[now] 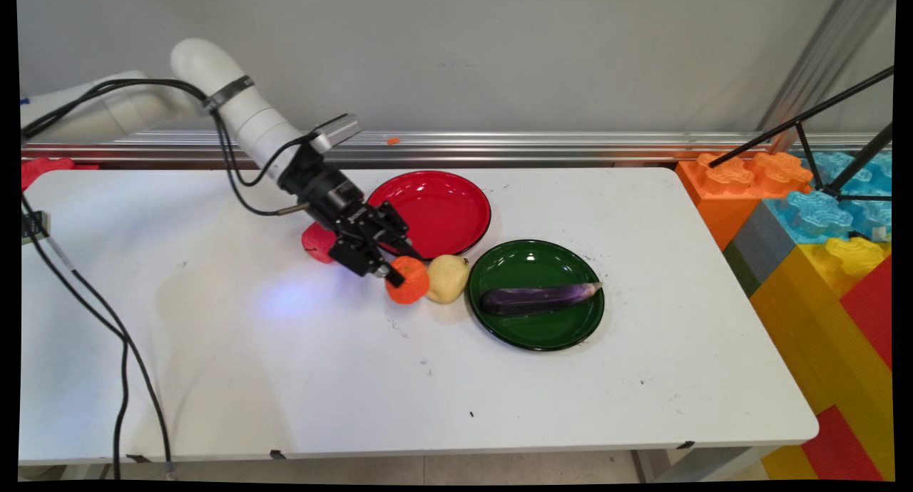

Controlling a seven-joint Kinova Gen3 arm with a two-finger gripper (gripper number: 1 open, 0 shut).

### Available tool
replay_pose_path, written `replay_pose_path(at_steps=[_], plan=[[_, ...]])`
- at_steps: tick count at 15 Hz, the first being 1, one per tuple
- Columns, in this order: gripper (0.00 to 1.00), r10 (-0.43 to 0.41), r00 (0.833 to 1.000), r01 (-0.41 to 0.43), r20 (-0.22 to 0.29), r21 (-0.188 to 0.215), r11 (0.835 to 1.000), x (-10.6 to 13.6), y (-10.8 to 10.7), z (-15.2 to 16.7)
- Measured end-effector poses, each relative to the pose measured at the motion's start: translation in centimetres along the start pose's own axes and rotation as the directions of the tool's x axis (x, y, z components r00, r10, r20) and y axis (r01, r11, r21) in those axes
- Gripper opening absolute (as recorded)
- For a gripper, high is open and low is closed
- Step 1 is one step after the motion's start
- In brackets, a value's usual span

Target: Place the picked object on the table

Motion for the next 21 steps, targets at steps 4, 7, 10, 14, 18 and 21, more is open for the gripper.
replay_pose_path(at_steps=[4,7,10,14,18,21], plan=[[0.0,-0.013,1.0,0.013,0.012,0.003,1.0,-1.7,0.5,-0.6],[0.0,-0.021,1.0,0.021,0.017,0.007,1.0,-2.8,0.6,-0.7],[0.0,-0.026,0.999,0.026,0.022,0.011,1.0,-3.7,0.5,-0.5],[0.0,-0.034,0.999,0.033,0.031,0.02,0.999,-5.2,0.2,-0.2],[0.0,-0.039,0.998,0.038,0.041,0.027,0.999,-6.3,-0.1,-0.1],[0.0,-0.042,0.998,0.041,0.046,0.03,0.999,-7.1,-0.2,0.0]])
